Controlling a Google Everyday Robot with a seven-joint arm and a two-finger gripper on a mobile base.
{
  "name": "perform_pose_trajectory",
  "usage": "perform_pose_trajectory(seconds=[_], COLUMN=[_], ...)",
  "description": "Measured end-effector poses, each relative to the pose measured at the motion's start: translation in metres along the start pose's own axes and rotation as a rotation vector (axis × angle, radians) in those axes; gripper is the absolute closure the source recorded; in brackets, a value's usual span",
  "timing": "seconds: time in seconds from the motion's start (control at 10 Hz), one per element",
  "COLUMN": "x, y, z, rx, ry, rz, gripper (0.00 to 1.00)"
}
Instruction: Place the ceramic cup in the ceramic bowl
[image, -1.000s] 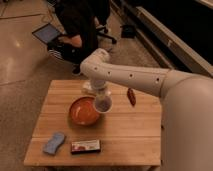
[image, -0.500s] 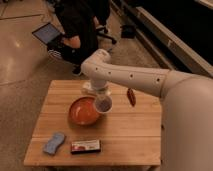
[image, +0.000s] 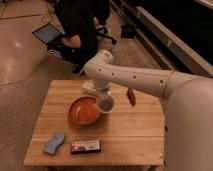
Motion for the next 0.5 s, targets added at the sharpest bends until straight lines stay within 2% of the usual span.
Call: perform_pose_trajectory(seconds=[0.1, 0.2, 0.3, 0.5], x=[-0.008, -0.023, -0.025, -0.021], y=[-0.002, -0.008, -0.009, -0.013], z=[0.001, -0.001, -0.004, -0.018], rx=[0.001, 0.003, 0.007, 0.023], ry=[-0.001, -0.007, -0.014, -0.032], rz=[-0.007, -0.012, -0.025, -0.060], gripper=[0.76, 0.88, 0.97, 1.00])
